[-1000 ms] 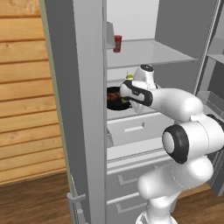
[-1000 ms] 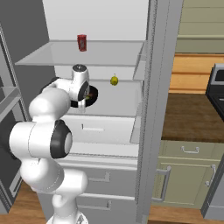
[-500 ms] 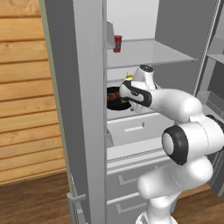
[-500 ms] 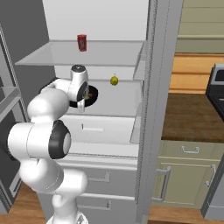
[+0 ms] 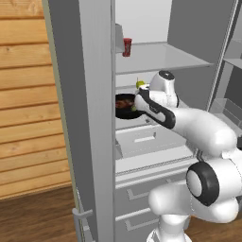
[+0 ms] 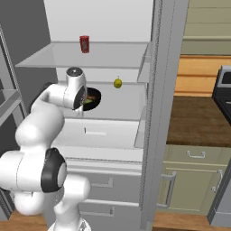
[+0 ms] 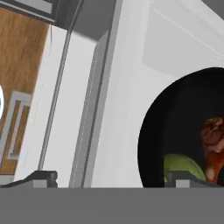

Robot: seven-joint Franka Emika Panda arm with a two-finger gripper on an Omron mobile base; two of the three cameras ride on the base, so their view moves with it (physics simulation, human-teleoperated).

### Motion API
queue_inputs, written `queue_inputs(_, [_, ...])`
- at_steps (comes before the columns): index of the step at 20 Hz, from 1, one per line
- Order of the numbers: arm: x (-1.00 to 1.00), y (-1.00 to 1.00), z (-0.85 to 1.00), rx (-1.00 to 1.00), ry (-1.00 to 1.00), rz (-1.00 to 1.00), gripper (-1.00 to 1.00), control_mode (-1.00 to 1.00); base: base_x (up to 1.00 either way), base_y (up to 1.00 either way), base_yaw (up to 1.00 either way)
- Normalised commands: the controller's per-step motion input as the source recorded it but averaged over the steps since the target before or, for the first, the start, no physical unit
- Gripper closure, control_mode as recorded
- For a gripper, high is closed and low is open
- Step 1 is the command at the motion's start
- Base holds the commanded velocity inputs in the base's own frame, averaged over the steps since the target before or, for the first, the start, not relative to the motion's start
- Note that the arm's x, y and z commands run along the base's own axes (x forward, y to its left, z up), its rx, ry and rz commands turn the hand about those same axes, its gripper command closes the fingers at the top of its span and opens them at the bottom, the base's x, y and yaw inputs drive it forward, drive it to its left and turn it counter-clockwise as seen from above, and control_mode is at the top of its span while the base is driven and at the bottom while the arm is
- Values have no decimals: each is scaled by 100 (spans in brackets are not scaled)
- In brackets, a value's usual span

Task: Pick the chicken drumstick and lime from their plates and place them in the bowl. Then put the bowl in the fridge.

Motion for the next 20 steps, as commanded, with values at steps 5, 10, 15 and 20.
queue_inputs(5, [-99,-3,30,0,-11,0,-100,-100,0,0,0])
queue_inputs(10, [-100,-10,35,0,1,-8,-100,-100,0,0,0])
queue_inputs(15, [-100,-14,31,0,4,-10,-100,-100,0,0,0])
queue_inputs(20, [-100,-1,1,2,3,-10,-100,-100,0,0,0])
